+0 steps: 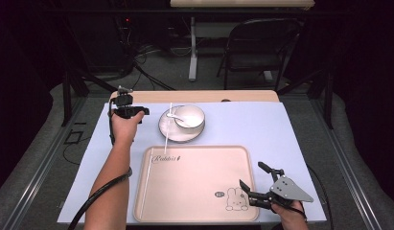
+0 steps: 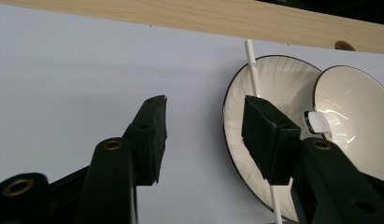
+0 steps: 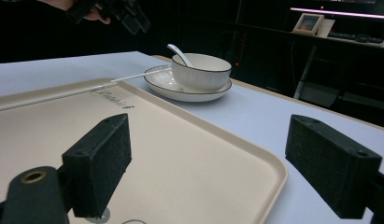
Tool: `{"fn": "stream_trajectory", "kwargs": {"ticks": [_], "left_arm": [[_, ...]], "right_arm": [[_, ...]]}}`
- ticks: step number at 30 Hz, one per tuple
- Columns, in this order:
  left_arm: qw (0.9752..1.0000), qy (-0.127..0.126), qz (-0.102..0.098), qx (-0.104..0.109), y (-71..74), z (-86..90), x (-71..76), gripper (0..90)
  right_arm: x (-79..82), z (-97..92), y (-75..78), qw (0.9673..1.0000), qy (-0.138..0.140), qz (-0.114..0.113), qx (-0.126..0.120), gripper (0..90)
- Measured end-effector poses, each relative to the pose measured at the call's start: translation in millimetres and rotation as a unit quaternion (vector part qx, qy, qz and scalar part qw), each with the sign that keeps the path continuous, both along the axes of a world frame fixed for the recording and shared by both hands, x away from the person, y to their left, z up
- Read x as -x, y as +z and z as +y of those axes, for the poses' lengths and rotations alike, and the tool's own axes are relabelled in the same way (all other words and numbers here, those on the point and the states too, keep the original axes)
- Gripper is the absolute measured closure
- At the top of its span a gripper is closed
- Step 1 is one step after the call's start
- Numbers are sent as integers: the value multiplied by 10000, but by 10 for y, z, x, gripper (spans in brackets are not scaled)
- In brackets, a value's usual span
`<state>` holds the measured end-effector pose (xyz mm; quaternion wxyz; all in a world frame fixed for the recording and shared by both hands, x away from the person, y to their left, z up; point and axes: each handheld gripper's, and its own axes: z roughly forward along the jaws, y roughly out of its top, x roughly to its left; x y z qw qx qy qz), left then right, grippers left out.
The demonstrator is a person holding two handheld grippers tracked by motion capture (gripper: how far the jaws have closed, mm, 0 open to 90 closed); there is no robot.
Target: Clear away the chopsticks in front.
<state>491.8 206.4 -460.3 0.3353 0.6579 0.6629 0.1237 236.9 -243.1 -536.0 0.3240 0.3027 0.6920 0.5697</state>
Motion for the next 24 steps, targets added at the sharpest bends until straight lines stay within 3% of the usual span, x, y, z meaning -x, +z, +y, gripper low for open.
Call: {"fn": "stream_trajectory", "kwargs": {"ticks": [13,24], "left_arm": [[9992,-388,7,70,-166,-332,-65,566],[9985,-524,107,77,-358,-491,-93,654]], "right_arm": [[2,-7,5,10000,5,-21,-10,139],[4,-7,8,10000,18,-28,-19,139]]}}
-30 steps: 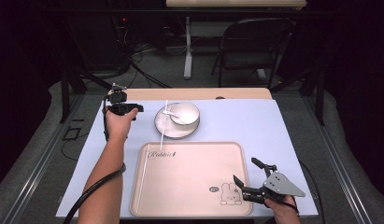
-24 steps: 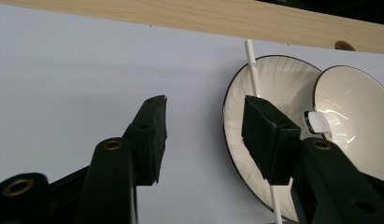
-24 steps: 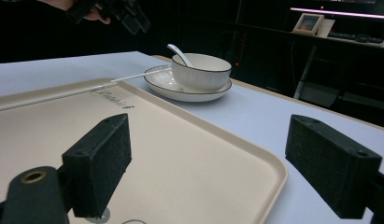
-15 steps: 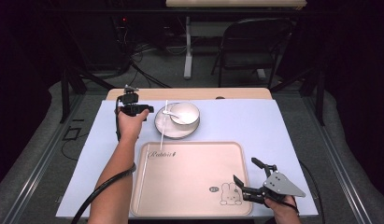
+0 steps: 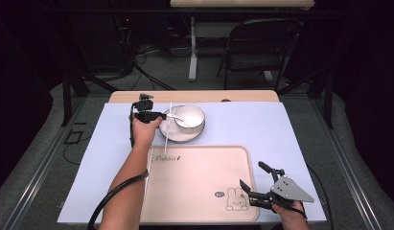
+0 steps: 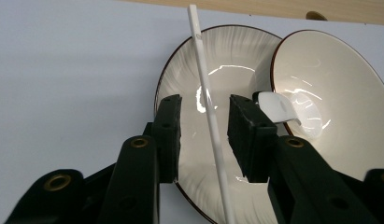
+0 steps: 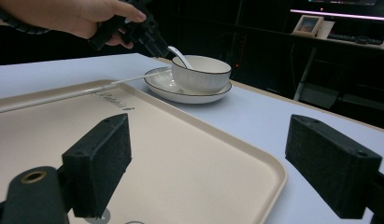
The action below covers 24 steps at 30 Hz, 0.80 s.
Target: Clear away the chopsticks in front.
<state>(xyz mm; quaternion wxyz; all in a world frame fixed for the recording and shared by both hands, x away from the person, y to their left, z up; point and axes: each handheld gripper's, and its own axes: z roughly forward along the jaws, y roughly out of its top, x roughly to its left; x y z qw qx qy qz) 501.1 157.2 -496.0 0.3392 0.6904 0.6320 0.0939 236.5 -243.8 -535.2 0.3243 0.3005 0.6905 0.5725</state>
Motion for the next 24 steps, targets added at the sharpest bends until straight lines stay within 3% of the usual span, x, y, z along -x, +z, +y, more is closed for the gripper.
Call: {"fn": "stream_trajectory", "kwargs": {"ticks": [15,24], "left_arm": [[9999,-59,109,27,-209,-121,-38,673],[9994,-17,304,160,-276,-156,-87,710]], "right_arm": [[0,-2,1,10000,2,3,0,140],[-1,-3,1,10000,-2,10,-10,140]]}}
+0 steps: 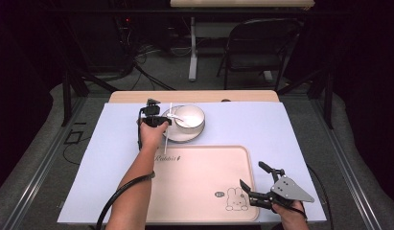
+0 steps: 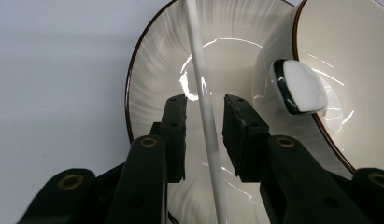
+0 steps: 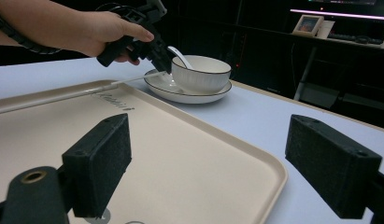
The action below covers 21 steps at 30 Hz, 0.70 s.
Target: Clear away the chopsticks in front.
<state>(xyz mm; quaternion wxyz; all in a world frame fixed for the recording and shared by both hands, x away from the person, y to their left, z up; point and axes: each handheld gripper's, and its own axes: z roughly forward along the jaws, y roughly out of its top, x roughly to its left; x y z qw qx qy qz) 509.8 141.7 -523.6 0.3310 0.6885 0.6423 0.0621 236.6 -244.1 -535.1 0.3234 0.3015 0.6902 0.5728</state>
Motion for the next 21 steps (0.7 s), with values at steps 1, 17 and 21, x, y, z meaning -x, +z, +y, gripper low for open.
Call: {"fn": "stream_trajectory", "kwargs": {"ticks": [1,17,21], "left_arm": [[10000,2,7,14,-5,-4,-1,720],[9982,356,355,312,-105,-15,-35,835],[9975,404,387,422,-107,-3,-35,839]], "right_arm": [[1,1,0,10000,-2,7,-8,139],[3,-2,2,10000,-6,0,-19,139],[3,0,1,10000,-2,1,-14,139]]}}
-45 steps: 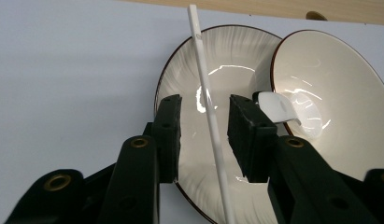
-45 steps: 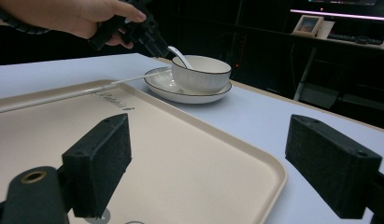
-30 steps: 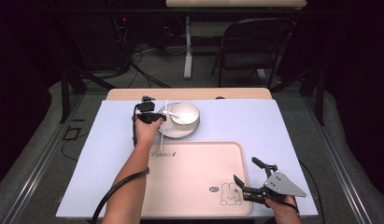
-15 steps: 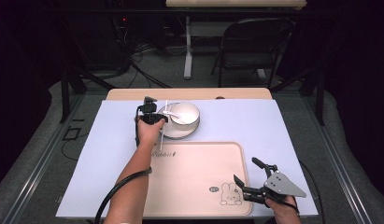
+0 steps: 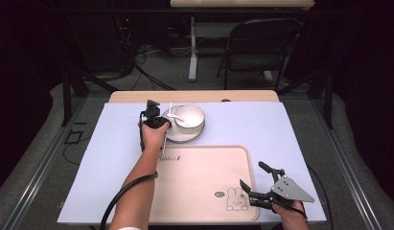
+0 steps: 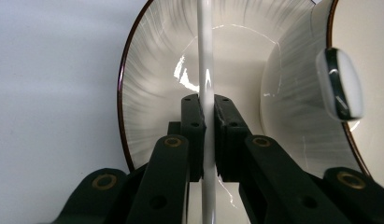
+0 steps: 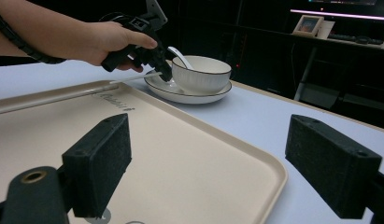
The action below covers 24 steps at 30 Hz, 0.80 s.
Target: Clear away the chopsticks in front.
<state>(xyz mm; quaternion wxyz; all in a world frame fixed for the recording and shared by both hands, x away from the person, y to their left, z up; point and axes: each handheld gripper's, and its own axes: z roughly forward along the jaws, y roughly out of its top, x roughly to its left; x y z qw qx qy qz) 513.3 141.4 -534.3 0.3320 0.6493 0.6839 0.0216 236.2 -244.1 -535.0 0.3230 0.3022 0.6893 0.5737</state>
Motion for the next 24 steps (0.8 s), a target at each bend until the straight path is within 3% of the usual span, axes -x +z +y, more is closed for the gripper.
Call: {"fn": "stream_trajectory", "kwargs": {"ticks": [9,24], "left_arm": [[9997,165,5,181,22,60,19,841],[9987,419,-207,196,212,240,76,842]], "right_arm": [[0,-1,2,10000,7,-18,8,139],[1,-1,3,10000,6,-18,8,139]]}}
